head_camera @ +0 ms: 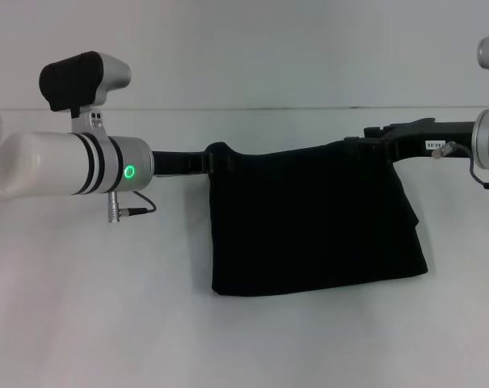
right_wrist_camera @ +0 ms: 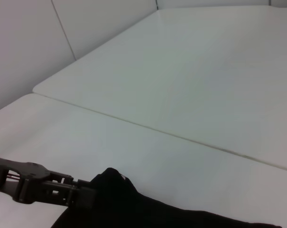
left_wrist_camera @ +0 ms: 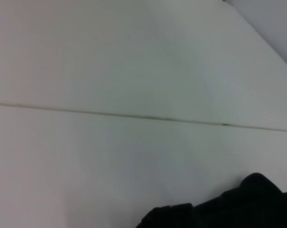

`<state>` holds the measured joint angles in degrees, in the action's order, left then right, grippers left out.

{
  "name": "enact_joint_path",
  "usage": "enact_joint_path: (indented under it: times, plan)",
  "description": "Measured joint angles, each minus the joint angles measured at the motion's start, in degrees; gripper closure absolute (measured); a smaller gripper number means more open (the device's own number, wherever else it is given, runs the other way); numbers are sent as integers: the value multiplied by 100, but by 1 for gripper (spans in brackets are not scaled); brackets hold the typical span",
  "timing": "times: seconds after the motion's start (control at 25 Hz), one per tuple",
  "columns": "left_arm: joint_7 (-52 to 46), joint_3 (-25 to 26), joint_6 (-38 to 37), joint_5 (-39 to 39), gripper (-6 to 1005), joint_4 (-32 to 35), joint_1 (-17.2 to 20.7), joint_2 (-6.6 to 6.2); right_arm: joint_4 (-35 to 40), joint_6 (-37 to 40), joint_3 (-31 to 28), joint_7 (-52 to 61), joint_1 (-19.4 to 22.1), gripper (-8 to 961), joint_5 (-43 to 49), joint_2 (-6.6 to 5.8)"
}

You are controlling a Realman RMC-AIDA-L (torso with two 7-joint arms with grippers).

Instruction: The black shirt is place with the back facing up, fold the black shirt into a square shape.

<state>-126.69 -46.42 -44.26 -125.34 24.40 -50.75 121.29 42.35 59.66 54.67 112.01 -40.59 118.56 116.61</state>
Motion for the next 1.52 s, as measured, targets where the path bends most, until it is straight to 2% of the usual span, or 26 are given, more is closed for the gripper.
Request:
enact_joint_path:
  times: [0.04,0.24,0.68,1.32,1.52]
  plan:
    - [1,-4,-10,-22,293,33,11,11,-9,-9,0,-1,0,480,1,0]
    - [2,-7,-47,-38,533,12,12,13,-22,-86,0,-18,17,481,34,7]
    - [4,-7,-74,-6,992,2,2,17,-21,-221,0,-89,85,483,34,50]
    - [-6,-7,-118,-43,987,-8,-408,-149,-42,-283,-223,-253,135,488,-8,117]
    - [-6,-15,-118,-68,965,-18,-427,-159,-47,-274,-222,-253,141,489,-9,117]
